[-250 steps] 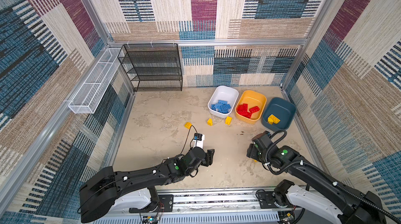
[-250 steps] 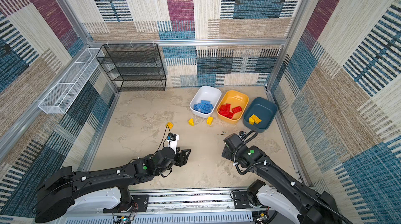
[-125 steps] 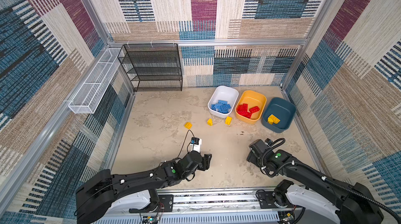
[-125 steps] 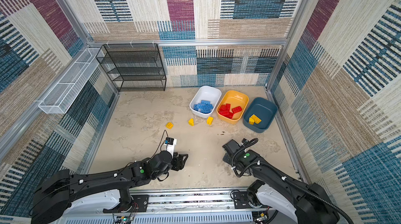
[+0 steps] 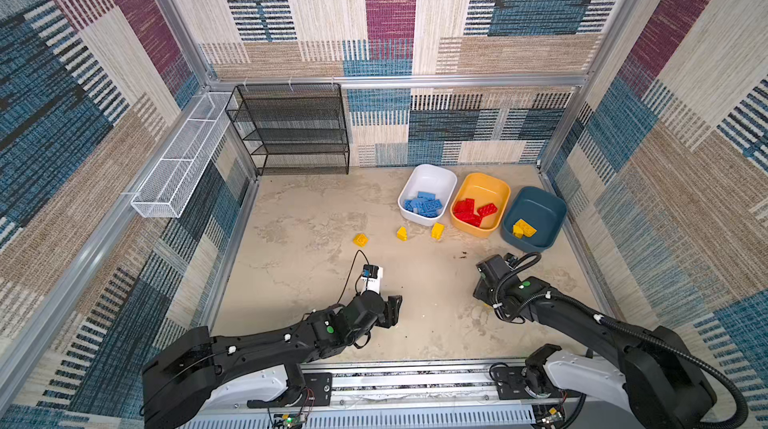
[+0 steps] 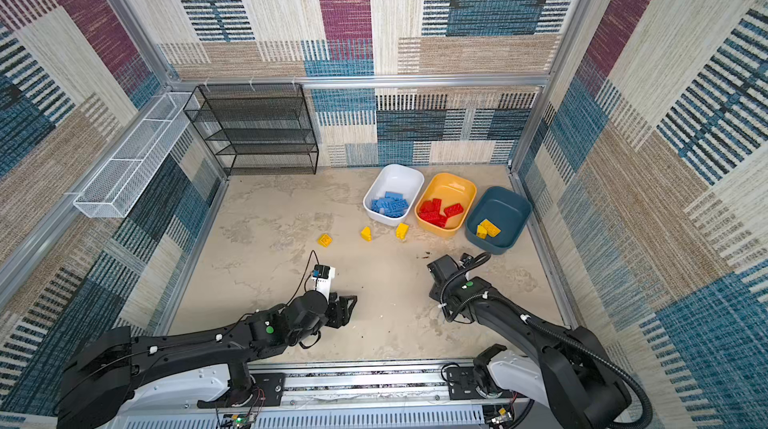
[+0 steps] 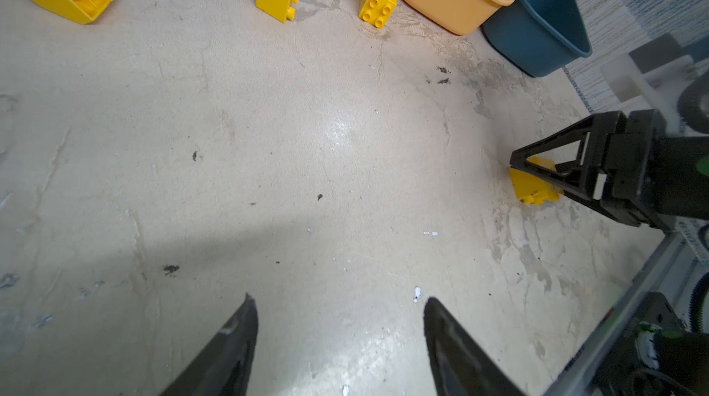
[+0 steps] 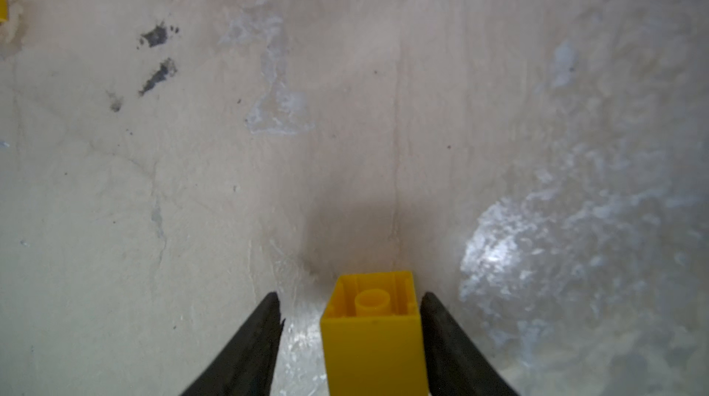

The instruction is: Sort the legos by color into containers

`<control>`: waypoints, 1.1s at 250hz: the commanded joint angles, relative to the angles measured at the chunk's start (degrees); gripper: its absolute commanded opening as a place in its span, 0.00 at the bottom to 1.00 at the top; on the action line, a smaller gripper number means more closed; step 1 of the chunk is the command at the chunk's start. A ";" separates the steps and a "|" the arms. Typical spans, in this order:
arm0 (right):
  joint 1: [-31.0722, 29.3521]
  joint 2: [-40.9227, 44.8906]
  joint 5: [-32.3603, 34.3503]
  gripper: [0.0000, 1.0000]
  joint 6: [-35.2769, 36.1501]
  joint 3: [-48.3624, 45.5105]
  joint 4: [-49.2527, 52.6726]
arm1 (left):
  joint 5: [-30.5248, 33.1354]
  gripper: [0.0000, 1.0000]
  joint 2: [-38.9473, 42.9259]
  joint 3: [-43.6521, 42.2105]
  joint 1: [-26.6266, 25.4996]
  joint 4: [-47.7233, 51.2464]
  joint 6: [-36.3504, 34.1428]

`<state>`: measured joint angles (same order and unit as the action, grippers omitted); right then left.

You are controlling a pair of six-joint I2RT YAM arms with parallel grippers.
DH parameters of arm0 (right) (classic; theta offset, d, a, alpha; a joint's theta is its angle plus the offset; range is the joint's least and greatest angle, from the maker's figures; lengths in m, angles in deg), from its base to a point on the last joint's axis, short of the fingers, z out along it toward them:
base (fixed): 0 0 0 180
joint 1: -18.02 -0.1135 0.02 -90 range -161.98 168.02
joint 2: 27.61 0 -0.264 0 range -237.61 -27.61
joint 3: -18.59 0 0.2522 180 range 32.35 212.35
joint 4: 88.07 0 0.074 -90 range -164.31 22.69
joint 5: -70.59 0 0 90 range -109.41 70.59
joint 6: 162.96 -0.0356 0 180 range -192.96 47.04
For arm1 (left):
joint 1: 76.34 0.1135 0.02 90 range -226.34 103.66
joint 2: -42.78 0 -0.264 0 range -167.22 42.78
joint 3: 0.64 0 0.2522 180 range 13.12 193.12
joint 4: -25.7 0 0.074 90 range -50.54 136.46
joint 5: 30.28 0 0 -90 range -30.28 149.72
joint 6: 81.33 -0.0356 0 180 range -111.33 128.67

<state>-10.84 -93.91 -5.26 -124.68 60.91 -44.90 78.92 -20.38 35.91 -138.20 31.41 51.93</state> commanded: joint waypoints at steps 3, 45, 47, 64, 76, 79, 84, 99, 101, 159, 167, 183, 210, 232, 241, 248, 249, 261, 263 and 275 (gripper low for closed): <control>0.03 -2.25 -1.98 0.49 3.00 0.63 -2.21 | 1.69 0.70 0.60 -0.18 0.07 0.76 -0.64; 0.03 -0.55 -2.17 0.34 3.67 0.55 -2.46 | 3.17 0.70 1.58 0.14 0.68 1.53 -1.28; 0.03 -0.46 -2.04 0.33 3.76 0.67 -2.37 | 3.27 0.70 1.66 0.13 0.67 1.55 -1.33; 0.03 -0.23 -1.44 0.27 4.71 1.84 -1.73 | 3.50 0.70 2.05 0.91 1.01 2.07 -2.02; 0.08 -0.30 -0.96 0.26 5.52 3.03 -0.93 | 3.55 0.70 2.13 1.57 1.35 2.43 -2.60; 0.12 -0.32 -0.79 0.26 5.76 3.41 -0.67 | 3.51 0.70 2.16 1.75 1.36 2.43 -2.80; 0.27 -0.32 -0.61 0.26 6.05 4.17 -0.11 | 3.49 0.70 2.08 2.16 1.49 2.42 -3.15; 1.31 0.26 -0.09 0.26 7.55 6.74 1.31 | 3.65 0.71 1.50 3.39 1.84 2.33 -4.48; 1.52 0.40 -0.07 0.25 7.85 7.08 1.41 | 3.65 0.71 1.33 3.62 1.95 2.40 -4.68; 16.12 1.00 -3.59 0.27 19.16 18.75 0.69 | -0.75 0.71 -7.96 13.78 5.37 0.59 -8.24; 18.23 0.45 -4.59 0.27 20.27 20.19 0.12 | -2.01 0.71 -10.02 15.67 5.97 0.32 -8.53; 22.61 -0.93 -6.65 0.27 21.92 22.45 -1.46 | -4.12 0.71 -14.36 19.98 6.95 0.72 -9.05; 28.26 -4.71 -6.39 0.28 23.53 25.50 -4.82 | -5.23 0.70 -21.56 26.92 7.37 1.53 -11.34; 33.00 -9.07 -8.53 0.28 23.29 28.03 -7.18 | -4.42 0.70 -27.38 31.29 7.37 2.34 -12.92; 34.50 -10.32 -9.17 0.28 22.99 28.76 -8.18 | -3.87 0.70 -29.18 32.66 7.38 2.11 -13.74; 35.44 -11.04 -9.29 0.28 22.80 29.16 -9.05 | -3.29 0.69 -30.59 33.50 7.37 2.07 -14.21; 35.53 -11.13 -9.31 0.28 22.76 29.22 -9.17 | -3.25 0.69 -30.78 33.61 7.42 2.03 -14.32; 36.92 -12.12 -9.07 0.29 22.75 29.79 -10.50 | -2.78 0.69 -32.82 35.16 7.38 1.75 -15.40; 37.18 -12.32 -9.01 0.29 22.75 29.91 -10.68 | -2.73 0.69 -33.17 35.41 7.38 1.71 -15.62; 38.65 -13.76 -9.04 0.29 22.89 30.31 -11.46 | -2.68 0.69 -35.10 37.03 7.37 1.69 -16.56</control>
<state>25.20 -105.34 -12.99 -102.65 89.89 -50.78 75.47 -51.98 69.54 -130.88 33.20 39.93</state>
